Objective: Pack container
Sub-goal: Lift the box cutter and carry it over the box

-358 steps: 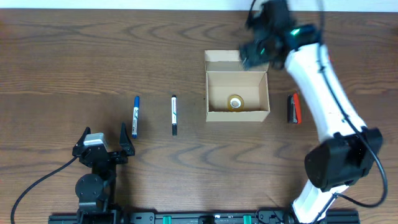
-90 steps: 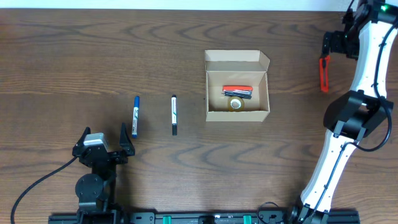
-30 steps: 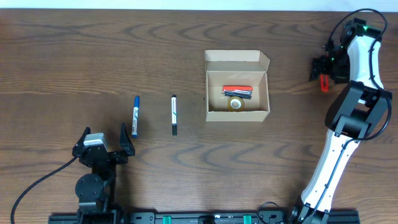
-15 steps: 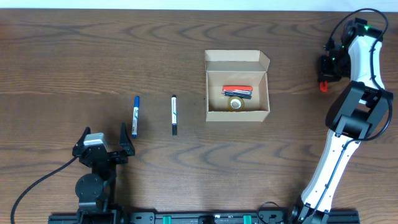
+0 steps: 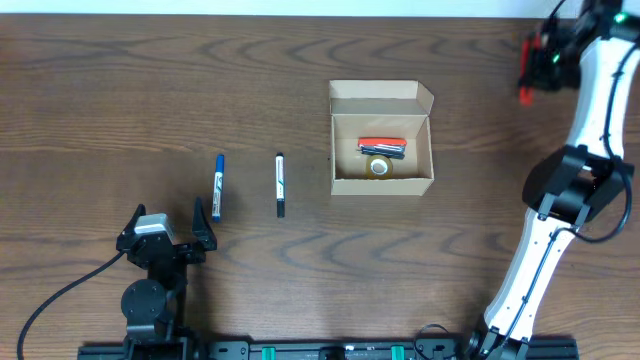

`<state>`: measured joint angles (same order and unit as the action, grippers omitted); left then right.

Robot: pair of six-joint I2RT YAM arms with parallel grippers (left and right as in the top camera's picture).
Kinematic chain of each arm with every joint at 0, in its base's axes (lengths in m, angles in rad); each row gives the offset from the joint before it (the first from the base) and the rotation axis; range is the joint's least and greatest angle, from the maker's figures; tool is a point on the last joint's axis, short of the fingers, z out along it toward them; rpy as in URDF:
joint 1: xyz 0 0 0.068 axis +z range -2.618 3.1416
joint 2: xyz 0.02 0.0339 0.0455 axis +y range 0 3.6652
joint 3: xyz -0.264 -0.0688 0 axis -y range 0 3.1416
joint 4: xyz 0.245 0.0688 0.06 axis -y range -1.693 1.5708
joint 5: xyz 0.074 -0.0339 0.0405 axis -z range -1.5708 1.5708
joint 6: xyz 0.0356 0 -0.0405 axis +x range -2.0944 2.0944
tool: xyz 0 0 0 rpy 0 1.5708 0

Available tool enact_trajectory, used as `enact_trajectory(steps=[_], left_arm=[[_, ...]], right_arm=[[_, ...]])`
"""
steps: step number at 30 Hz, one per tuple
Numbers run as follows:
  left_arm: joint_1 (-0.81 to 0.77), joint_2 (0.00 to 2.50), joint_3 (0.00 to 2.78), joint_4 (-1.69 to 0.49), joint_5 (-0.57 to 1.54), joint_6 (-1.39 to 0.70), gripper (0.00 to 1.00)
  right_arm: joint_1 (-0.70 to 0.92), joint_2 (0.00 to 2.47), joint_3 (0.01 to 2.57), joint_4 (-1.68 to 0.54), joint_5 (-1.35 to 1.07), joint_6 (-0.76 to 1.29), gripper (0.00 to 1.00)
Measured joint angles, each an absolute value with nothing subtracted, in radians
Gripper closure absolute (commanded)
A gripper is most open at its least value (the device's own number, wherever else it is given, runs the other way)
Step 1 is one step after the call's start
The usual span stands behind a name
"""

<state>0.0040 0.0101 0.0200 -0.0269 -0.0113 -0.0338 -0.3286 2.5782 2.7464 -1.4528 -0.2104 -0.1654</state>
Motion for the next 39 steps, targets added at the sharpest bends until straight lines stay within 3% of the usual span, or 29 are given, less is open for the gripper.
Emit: enact_trajectory(steps=[13, 21, 27, 39], left_arm=[[0.004, 0.010, 0.020, -0.027, -0.011, -0.034, 0.05], [0.004, 0.010, 0.020, -0.027, -0.011, -0.034, 0.05], [0.004, 0.010, 0.020, -0.027, -0.011, -0.034, 0.05], [0.004, 0.010, 0.020, -0.027, -0.011, -0.034, 0.05]], right_arm=[[-0.175, 2.133, 2.920, -1.546, -0.443, -0.185, 0.99], [-0.040, 2.101, 2.895, -1.691, -0.496, -0.196, 0.99], [0.042, 2.106, 2.714, -1.652, -0.476, -0.221, 0.99], [0.244, 2.134, 2.090, -1.386, -0.297, -0.215, 0.99]])
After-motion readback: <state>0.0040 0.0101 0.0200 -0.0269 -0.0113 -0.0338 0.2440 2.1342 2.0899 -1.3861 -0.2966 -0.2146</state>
